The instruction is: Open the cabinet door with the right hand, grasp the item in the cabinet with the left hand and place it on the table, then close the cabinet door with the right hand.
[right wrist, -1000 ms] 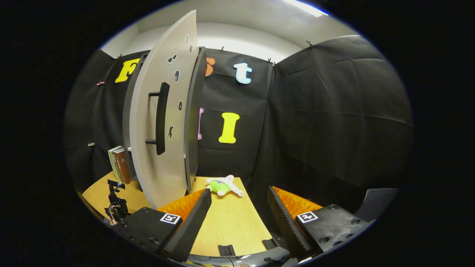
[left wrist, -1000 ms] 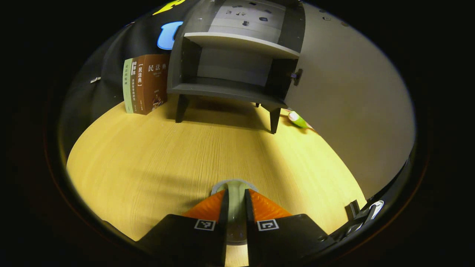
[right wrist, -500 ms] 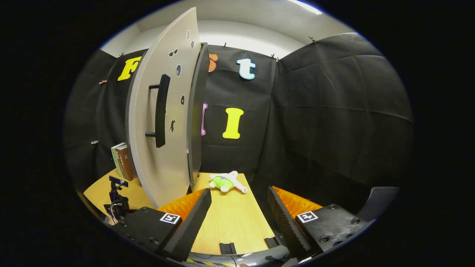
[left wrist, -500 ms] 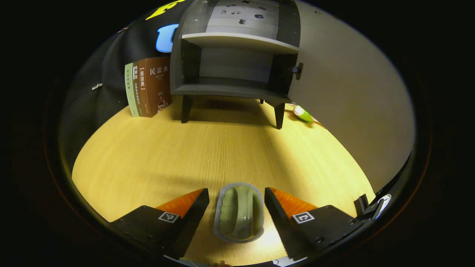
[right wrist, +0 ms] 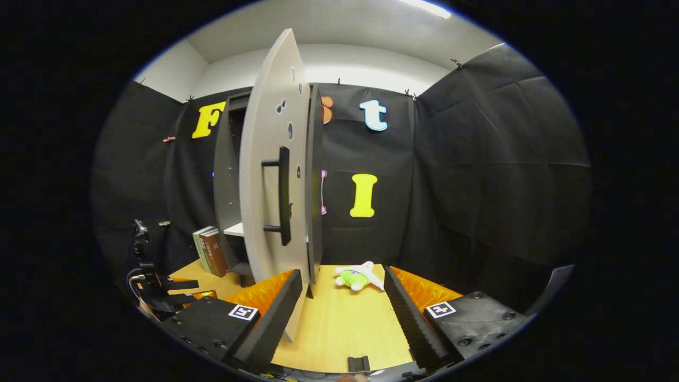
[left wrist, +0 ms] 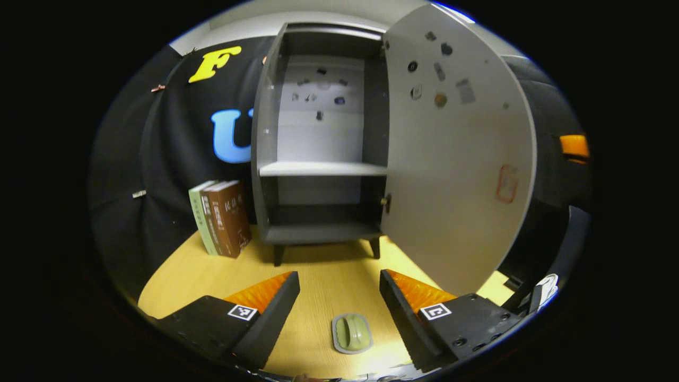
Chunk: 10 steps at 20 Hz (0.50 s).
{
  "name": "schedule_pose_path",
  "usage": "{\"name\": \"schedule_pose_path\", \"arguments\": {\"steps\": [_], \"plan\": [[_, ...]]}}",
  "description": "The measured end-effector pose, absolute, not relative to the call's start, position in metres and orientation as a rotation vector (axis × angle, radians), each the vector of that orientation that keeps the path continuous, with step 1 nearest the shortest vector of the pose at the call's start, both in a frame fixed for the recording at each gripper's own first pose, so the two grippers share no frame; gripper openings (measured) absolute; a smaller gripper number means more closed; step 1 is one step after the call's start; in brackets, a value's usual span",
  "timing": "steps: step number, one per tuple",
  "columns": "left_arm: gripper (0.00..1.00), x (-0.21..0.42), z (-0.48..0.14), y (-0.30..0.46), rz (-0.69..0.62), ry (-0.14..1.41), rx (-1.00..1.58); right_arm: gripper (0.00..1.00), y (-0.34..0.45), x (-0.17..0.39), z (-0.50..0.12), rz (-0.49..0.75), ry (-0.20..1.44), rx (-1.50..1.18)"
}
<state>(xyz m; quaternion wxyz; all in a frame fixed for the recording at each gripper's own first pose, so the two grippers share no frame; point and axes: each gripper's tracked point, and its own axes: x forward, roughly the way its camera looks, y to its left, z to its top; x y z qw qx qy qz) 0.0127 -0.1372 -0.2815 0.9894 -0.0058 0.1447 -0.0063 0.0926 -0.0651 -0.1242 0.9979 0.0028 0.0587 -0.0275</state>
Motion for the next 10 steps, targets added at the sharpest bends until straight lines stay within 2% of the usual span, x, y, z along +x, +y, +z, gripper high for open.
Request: {"name": "schedule_pose_path", "arguments": {"steps": [1, 5, 6, 7, 10], "plan": [[0.96, 0.002, -0.264, -0.132, -0.022, 0.273, 0.013, 0.99, -0.064, 0.093, -0.121, -0.049, 0.102, 0.008], [0.94, -0.034, -0.194, -0.125, -0.059, 0.181, 0.084, 0.95, -0.064, 0.101, -0.11, -0.052, 0.055, 0.021], [0.94, -0.04, -0.177, -0.128, -0.088, 0.157, 0.075, 0.98, -0.062, 0.101, -0.109, -0.048, 0.053, 0.028], [0.94, -0.042, -0.158, -0.126, -0.108, 0.133, 0.066, 1.0, -0.059, 0.103, -0.107, -0.038, 0.049, 0.038], [0.94, -0.039, -0.107, -0.112, -0.131, 0.079, 0.057, 0.98, -0.051, 0.109, -0.102, -0.004, 0.028, 0.055]]}}
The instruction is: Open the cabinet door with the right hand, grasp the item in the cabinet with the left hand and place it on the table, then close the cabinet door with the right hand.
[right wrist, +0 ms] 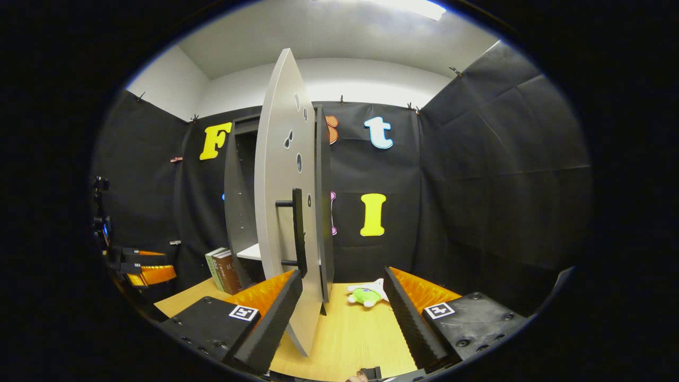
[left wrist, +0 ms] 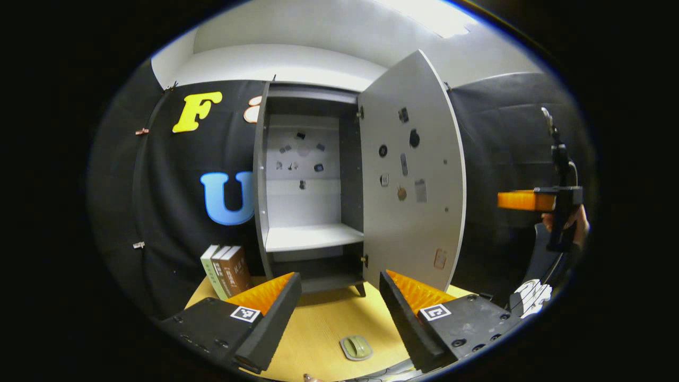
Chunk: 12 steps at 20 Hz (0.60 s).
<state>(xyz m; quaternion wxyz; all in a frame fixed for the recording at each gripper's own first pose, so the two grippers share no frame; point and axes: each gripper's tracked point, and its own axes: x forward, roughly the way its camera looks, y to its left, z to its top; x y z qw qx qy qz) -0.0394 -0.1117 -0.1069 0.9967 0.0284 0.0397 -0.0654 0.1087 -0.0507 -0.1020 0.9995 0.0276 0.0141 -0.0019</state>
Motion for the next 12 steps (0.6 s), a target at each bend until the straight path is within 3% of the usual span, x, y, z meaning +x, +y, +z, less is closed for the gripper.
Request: {"name": "schedule_pose_path", "arguments": {"steps": [4, 10, 12], "plan": [[0.94, -0.03, -0.039, -0.103, -0.131, -0.009, 0.053, 0.98, -0.043, 0.121, -0.097, 0.076, 0.002, 0.019], [0.94, -0.019, 0.04, -0.119, -0.265, -0.062, -0.08, 0.95, -0.02, 0.13, -0.096, 0.206, -0.008, 0.013], [0.94, -0.017, 0.049, -0.116, -0.263, -0.067, -0.082, 1.0, -0.018, 0.132, -0.098, 0.235, 0.0, 0.008]]}}
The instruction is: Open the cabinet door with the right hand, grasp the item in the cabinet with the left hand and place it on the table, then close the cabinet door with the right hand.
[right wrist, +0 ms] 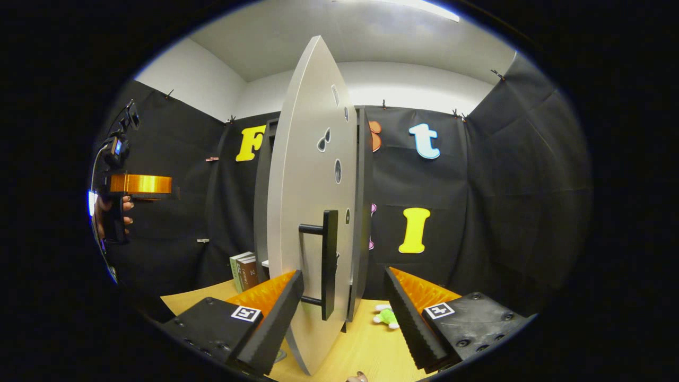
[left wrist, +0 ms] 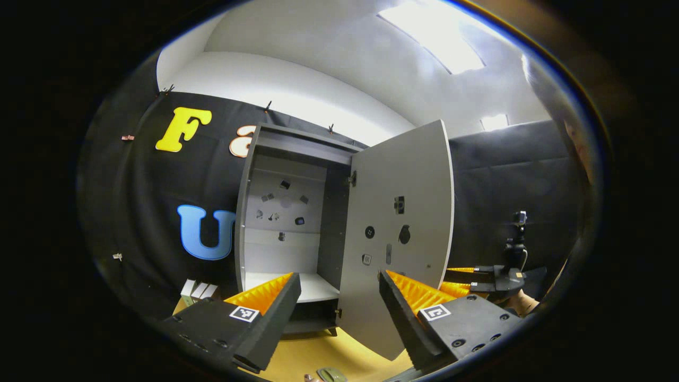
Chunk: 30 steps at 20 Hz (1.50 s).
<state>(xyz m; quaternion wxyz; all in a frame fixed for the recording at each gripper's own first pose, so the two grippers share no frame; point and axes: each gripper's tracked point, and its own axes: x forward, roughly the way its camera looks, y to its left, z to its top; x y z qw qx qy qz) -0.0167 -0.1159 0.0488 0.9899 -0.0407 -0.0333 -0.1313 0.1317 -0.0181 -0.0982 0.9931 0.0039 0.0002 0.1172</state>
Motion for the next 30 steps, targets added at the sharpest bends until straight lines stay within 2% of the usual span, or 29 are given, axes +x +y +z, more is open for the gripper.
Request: {"name": "schedule_pose_path", "arguments": {"steps": [1, 3, 4, 5, 6, 7, 8, 9, 10, 12, 13, 14, 15, 17, 18, 21, 23, 24, 26, 28, 30], "plan": [[0.94, -0.013, 0.049, -0.115, -0.256, -0.059, -0.085, 0.96, -0.017, 0.132, -0.1, 0.246, 0.01, 0.009], [0.94, -0.01, 0.046, -0.11, -0.24, -0.044, -0.084, 0.96, -0.008, 0.13, -0.1, 0.281, 0.022, 0.041], [0.94, -0.008, 0.043, -0.105, -0.225, -0.036, -0.078, 0.92, -0.004, 0.13, -0.101, 0.297, 0.032, 0.059], [0.94, -0.006, 0.041, -0.102, -0.211, -0.032, -0.076, 1.0, 0.001, 0.129, -0.101, 0.312, 0.039, 0.072], [0.94, -0.004, 0.038, -0.099, -0.206, -0.026, -0.078, 0.91, 0.006, 0.127, -0.102, 0.327, 0.049, 0.078], [0.94, -0.001, 0.034, -0.097, -0.204, -0.018, -0.086, 1.0, 0.011, 0.125, -0.102, 0.342, 0.054, 0.08], [0.94, 0.002, 0.031, -0.093, -0.205, -0.01, -0.093, 0.95, 0.013, 0.123, -0.103, 0.355, 0.064, 0.079], [0.94, 0.004, 0.029, -0.088, -0.203, -0.005, -0.097, 1.0, 0.018, 0.121, -0.103, 0.367, 0.066, 0.08], [0.94, 0.005, 0.027, -0.081, -0.201, -0.002, -0.099, 0.95, 0.021, 0.121, -0.105, 0.372, 0.071, 0.08], [0.94, 0.007, 0.022, -0.071, -0.21, 0.011, -0.099, 0.95, 0.025, 0.122, -0.105, 0.363, 0.08, 0.087], [0.95, 0.007, 0.017, -0.066, -0.218, 0.022, -0.095, 0.95, 0.025, 0.122, -0.105, 0.348, 0.084, 0.088], [0.95, 0.007, 0.015, -0.059, -0.223, 0.031, -0.088, 1.0, 0.024, 0.124, -0.105, 0.33, 0.081, 0.083], [0.95, 0.008, 0.013, -0.054, -0.233, 0.038, -0.077, 0.95, 0.023, 0.125, -0.104, 0.312, 0.077, 0.076], [0.95, 0.008, 0.009, -0.047, -0.262, 0.051, -0.064, 0.95, 0.024, 0.129, -0.105, 0.282, 0.078, 0.072], [0.95, 0.008, 0.008, -0.044, -0.281, 0.055, -0.062, 1.0, 0.027, 0.13, -0.105, 0.272, 0.08, 0.072], [0.95, 0.007, 0.006, -0.033, -0.326, 0.063, -0.065, 0.95, 0.035, 0.134, -0.105, 0.252, 0.073, 0.065], [0.95, 0.007, 0.004, -0.026, -0.347, 0.063, -0.068, 0.95, 0.045, 0.138, -0.106, 0.267, 0.059, 0.072], [0.95, 0.007, 0.002, -0.022, -0.357, 0.065, -0.071, 1.0, 0.052, 0.141, -0.107, 0.277, 0.062, 0.089], [0.95, 0.008, -0.001, -0.017, -0.366, 0.071, -0.074, 0.92, 0.072, 0.137, -0.107, 0.327, 0.077, 0.134], [0.95, 0.011, -0.003, -0.01, -0.358, 0.068, -0.073, 0.98, 0.09, 0.126, -0.097, 0.393, 0.061, 0.177], [0.95, 0.016, 0.0, -0.013, -0.373, 0.057, -0.088, 0.98, 0.087, 0.129, -0.084, 0.4, 0.004, 0.138]]}}
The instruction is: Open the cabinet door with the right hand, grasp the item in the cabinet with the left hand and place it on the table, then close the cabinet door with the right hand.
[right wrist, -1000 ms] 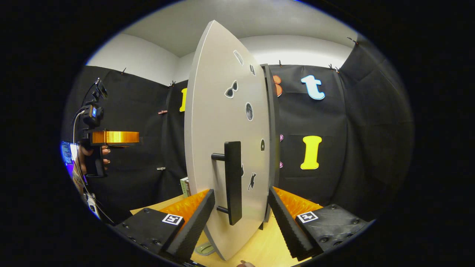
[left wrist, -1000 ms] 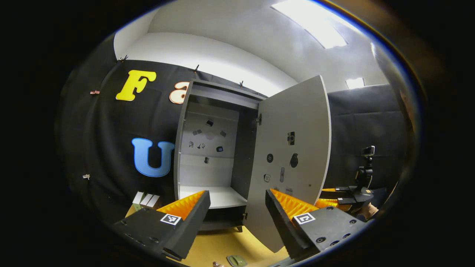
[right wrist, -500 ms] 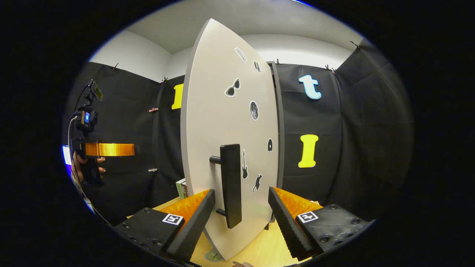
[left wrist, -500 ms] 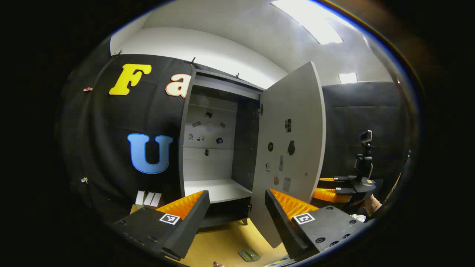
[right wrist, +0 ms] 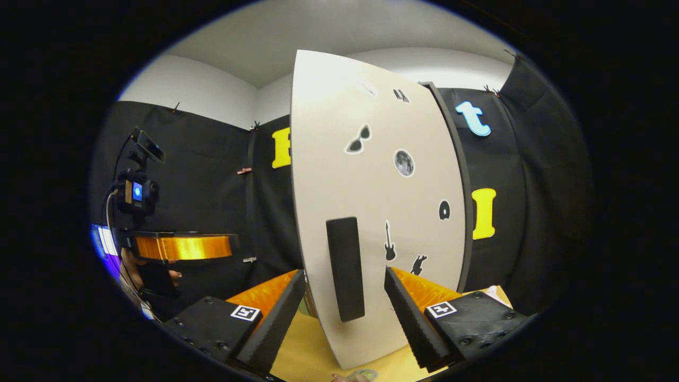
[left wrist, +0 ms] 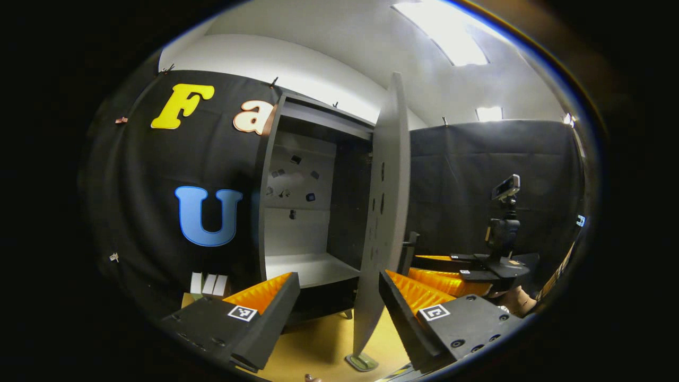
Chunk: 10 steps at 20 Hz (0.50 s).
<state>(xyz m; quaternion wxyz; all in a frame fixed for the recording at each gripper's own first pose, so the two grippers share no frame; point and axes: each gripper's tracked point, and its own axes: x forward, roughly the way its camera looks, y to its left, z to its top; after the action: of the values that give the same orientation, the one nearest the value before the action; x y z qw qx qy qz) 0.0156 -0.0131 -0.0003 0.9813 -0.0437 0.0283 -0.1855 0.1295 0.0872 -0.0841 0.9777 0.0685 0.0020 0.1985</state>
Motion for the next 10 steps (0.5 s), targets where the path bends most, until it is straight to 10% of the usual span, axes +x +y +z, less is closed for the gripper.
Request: {"name": "schedule_pose_path", "arguments": {"steps": [10], "plan": [[0.95, 0.048, 0.004, -0.022, -0.142, 0.013, -0.019, 0.98, 0.032, 0.155, -0.073, 0.033, -0.048, 0.132]]}}
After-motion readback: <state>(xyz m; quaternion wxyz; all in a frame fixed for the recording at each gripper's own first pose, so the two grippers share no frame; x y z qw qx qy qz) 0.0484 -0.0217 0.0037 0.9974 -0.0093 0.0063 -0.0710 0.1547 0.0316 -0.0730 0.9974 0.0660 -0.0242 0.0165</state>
